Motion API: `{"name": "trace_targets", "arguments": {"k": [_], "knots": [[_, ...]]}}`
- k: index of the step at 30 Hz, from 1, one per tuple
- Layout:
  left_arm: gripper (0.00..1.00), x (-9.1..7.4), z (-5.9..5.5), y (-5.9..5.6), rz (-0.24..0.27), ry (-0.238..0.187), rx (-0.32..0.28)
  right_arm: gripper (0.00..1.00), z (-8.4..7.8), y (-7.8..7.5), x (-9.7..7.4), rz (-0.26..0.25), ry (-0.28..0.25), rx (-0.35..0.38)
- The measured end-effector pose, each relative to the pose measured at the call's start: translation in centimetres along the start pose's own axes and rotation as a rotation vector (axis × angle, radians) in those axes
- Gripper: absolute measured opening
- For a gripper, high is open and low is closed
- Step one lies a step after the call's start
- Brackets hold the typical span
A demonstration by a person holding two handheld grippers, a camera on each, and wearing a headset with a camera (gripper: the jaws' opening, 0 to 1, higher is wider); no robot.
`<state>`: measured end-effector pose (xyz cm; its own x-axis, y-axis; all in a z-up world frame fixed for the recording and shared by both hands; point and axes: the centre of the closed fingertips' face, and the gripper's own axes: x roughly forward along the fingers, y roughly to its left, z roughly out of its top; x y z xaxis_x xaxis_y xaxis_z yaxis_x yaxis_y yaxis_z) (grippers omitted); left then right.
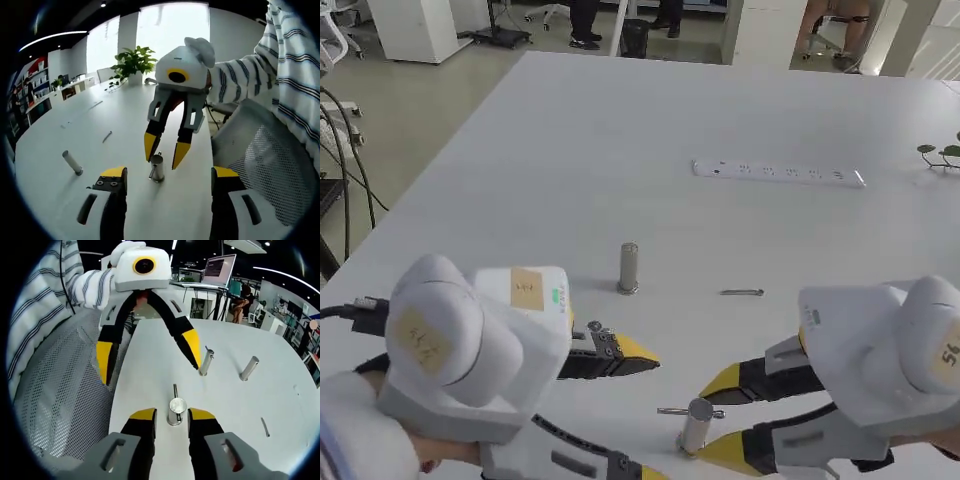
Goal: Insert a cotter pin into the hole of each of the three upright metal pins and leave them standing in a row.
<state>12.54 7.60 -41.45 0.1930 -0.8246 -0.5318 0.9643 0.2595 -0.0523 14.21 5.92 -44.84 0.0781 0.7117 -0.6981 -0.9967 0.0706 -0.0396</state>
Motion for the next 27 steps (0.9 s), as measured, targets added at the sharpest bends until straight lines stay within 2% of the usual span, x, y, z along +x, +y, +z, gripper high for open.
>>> {"name": "trace_targets", "arguments": {"k": [2, 3, 8, 14, 16, 20, 27], "knots": [[0.81, 0.0, -0.4, 0.2, 0.026, 0.013, -0.014, 0.20, 0.1, 0.0, 0.1, 0.003, -0.005, 0.004], [0.84, 0.0, -0.6, 0.2, 0.032, 0.011, -0.011, 0.20, 0.1, 0.0, 0.2, 0.005, -0.010, 0.010], [0.91, 0.0, -1.3, 0.1, 0.057, -0.016, -0.075, 0.23, 0.0, -0.1, 0.7, 0.003, -0.002, 0.009], [0.99, -0.5, -1.4, 0.0, 0.082, -0.050, -0.120, 0.22, 0.3, 0.0, 1.1, 0.006, -0.014, 0.019], [0.99, -0.7, -1.4, 0.3, 0.108, -0.062, -0.131, 0.22, 0.4, 0.0, 1.2, 0.003, -0.019, 0.023], [0.99, -1.3, -1.4, 0.5, 0.123, -0.082, -0.149, 0.22, 0.3, 0.0, 1.4, 0.000, -0.022, 0.030], [0.99, -1.8, -1.8, 0.5, 0.142, -0.077, -0.160, 0.20, 0.1, 0.0, 1.7, -0.009, -0.034, 0.051]]}}
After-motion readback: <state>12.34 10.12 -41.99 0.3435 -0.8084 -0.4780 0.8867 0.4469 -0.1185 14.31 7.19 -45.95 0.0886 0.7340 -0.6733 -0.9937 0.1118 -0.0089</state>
